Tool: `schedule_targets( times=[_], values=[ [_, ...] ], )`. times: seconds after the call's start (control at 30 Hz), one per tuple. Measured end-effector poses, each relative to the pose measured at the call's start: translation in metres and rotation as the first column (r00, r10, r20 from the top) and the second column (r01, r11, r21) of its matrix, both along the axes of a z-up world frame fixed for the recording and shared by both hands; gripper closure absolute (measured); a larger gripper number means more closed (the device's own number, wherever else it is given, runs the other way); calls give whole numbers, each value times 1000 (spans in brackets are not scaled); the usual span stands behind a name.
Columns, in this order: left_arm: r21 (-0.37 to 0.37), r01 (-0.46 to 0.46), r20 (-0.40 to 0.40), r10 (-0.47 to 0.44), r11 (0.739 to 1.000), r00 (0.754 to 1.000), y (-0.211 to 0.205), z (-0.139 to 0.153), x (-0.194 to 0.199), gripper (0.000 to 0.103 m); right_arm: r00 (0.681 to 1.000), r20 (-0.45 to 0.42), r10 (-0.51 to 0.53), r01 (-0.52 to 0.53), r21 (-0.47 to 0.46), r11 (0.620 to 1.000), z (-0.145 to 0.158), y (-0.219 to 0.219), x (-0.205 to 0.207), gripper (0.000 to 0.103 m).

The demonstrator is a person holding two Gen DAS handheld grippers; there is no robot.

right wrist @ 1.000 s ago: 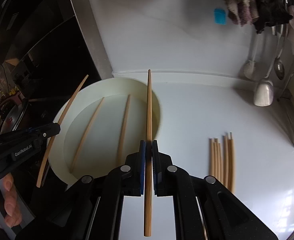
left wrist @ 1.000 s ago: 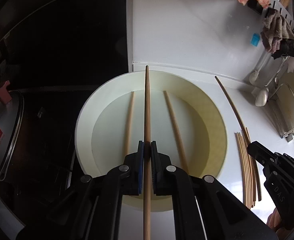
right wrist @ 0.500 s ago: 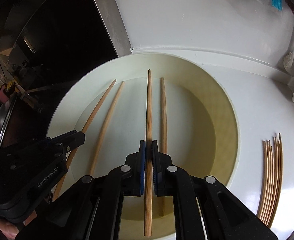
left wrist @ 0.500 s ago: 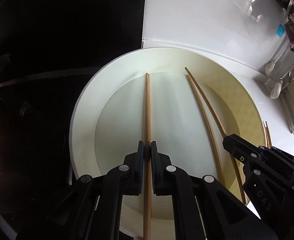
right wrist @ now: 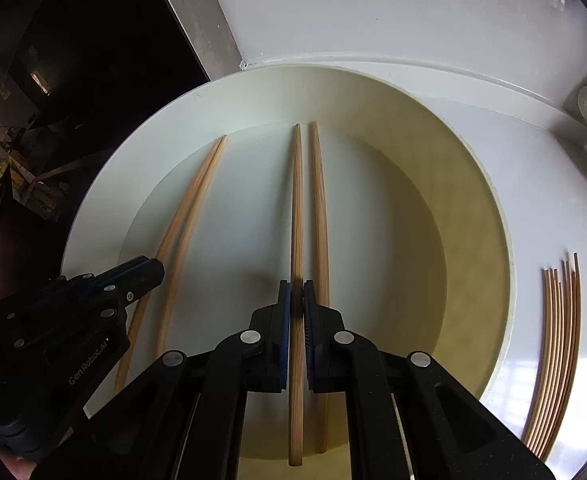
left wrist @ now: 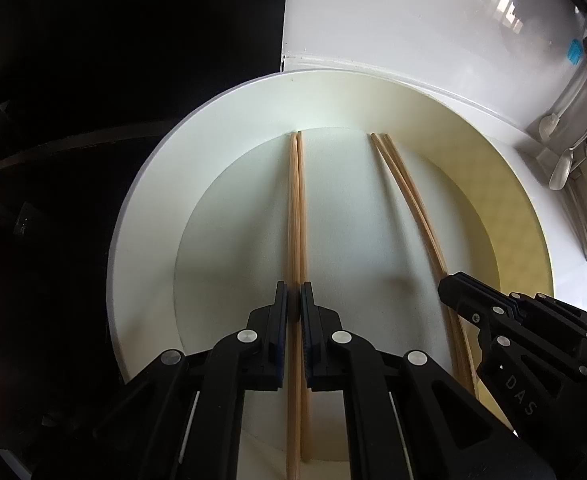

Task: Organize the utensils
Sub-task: 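Open the left tool to release its chopstick while the right tool releases its own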

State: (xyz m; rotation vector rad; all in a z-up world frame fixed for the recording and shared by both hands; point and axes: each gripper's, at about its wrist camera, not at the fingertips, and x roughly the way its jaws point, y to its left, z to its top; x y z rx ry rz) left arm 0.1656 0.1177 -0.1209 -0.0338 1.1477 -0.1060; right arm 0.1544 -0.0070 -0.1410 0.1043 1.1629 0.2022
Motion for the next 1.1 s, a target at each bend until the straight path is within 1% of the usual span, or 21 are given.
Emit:
schedule_targets(
  times=[0.13, 0.2, 0.33, 0.37, 0.4, 0.47, 0.5, 0.57, 0.63, 0.7, 0.83, 0.9, 0.93, 1.0, 1.03, 1.07, 1.1],
  values=[
    [3, 2, -16, -1, 1000, 1000, -3, -5, 5, 95, 1000, -16, -5, 5, 11, 1000, -4, -2, 3, 97],
    [3, 0, -23, 1, 1000, 1000, 4, -4, 3, 95, 1000, -20, -6, 7, 19, 1000, -4, -2, 3, 97],
    [1, -14, -13, 14, 1000, 1000, 9, 0, 0, 95, 1000, -21, -9, 10, 21, 1000, -2, -3, 4, 97],
    [6, -17, -7, 17, 1000, 1000, 10, 2, -1, 91, 1000, -19, -13, 13, 22, 1000, -1, -4, 4, 95],
    [11, -20, -2, 20, 1000, 1000, 11, 4, -2, 87, 1000, -12, -16, 16, 27, 1000, 1, -4, 3, 91],
    [16, -32, 9, 32, 999, 999, 15, 8, -6, 69, 1000, 3, -17, 17, 23, 1000, 6, -4, 1, 90],
    [17, -38, 16, 37, 999, 999, 17, 11, -7, 66, 1000, 10, -16, 16, 15, 1000, 8, -4, 0, 90],
    [17, -42, 31, 42, 999, 999, 22, 16, -11, 65, 1000, 17, -14, 14, 11, 1000, 12, -4, -2, 90],
    [25, -47, 43, 46, 999, 998, 26, 20, -14, 65, 1000, 22, -19, 19, 10, 1000, 15, -5, -6, 86],
    [23, -54, 45, 53, 998, 998, 29, 24, -16, 65, 999, 33, -19, 19, 10, 1000, 20, -6, -12, 80],
    [20, -66, 50, 65, 998, 997, 29, 30, -22, 65, 999, 46, -22, 21, 19, 1000, 25, -8, -22, 77],
    [21, -68, 49, 67, 997, 997, 29, 32, -25, 65, 998, 52, -27, 26, 24, 999, 29, -12, -30, 71],
    [21, -69, 49, 68, 997, 996, 29, 33, -27, 65, 998, 56, -28, 26, 27, 999, 31, -13, -33, 71],
    [21, -72, 55, 71, 997, 996, 30, 37, -32, 60, 997, 66, -31, 29, 32, 999, 35, -17, -43, 68],
    [22, -73, 61, 72, 997, 996, 30, 39, -35, 54, 997, 69, -32, 30, 32, 999, 36, -19, -47, 67],
    [23, -74, 69, 72, 997, 995, 28, 41, -37, 46, 997, 72, -35, 33, 32, 999, 37, -21, -51, 65],
    [21, -73, 78, 71, 997, 994, 27, 45, -41, 41, 996, 76, -37, 34, 33, 999, 39, -23, -56, 64]
  ],
)
